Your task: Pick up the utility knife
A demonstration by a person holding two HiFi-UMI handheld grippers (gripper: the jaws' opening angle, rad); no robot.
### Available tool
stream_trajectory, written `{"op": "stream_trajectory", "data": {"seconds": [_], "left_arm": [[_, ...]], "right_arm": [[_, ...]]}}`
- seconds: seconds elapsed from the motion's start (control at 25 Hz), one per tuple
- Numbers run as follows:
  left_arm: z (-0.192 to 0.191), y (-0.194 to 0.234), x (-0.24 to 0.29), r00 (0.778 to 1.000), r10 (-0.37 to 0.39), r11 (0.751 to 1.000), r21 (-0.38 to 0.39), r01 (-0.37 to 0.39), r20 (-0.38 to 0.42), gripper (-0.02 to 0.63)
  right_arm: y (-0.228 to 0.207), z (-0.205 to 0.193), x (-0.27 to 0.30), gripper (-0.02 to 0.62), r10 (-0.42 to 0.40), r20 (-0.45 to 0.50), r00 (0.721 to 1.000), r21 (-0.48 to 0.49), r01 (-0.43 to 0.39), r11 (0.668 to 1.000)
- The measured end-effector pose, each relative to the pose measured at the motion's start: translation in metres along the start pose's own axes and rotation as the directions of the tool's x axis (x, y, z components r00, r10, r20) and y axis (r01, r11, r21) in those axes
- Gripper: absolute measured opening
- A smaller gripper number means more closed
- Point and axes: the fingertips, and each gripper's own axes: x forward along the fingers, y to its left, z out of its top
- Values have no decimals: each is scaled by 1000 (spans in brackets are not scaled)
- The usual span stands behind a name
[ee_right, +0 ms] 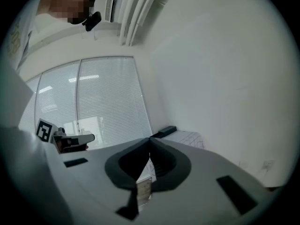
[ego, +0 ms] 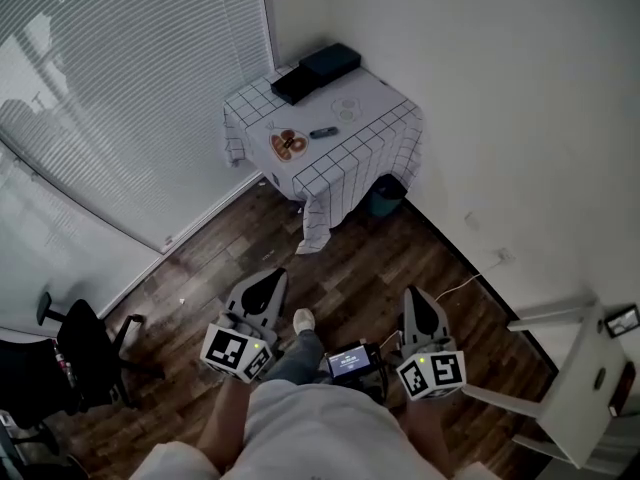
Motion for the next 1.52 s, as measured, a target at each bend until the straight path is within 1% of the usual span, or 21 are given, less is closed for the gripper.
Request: {"op": "stream_trajectory", "data": {"seconds": [0.2, 0.36, 0.48, 0.68, 0.88, 1.04, 1.24, 1.52], "left_arm": [[-2, 22, 28, 999, 42, 999, 17, -42, -18, 5], [0, 44, 57, 999, 42, 999, 30, -42, -13, 5], [5, 67, 83, 999, 55, 998, 40, -55, 1, 5], [14, 109, 119, 996, 93, 995, 27, -94, 13, 5], [18, 137, 150, 996, 91, 996, 21, -92, 25, 5], [25, 159, 164, 995, 100, 994, 29, -101, 29, 5], [28, 183, 182, 995, 95, 994, 45, -96, 18, 5], [30, 197, 201, 995, 94, 995, 39, -95, 32, 5]], "right_arm": [[-7, 0, 29, 6, -1, -16, 1000, -28, 0, 1000], [-20, 6, 57, 6, -37, -2, 999, -61, 37, 997], [-29, 10, 89, 6, -40, 0, 999, -67, 40, 997], [-36, 23, 140, 6, -33, -8, 999, -74, 32, 997], [-41, 26, 183, 6, -27, -27, 999, -79, 24, 997], [-36, 29, 213, 6, -14, -25, 1000, -89, 12, 996], [-35, 30, 238, 6, -15, -28, 999, -92, 12, 996], [-39, 30, 260, 6, -17, -39, 999, -81, 13, 997]]}}
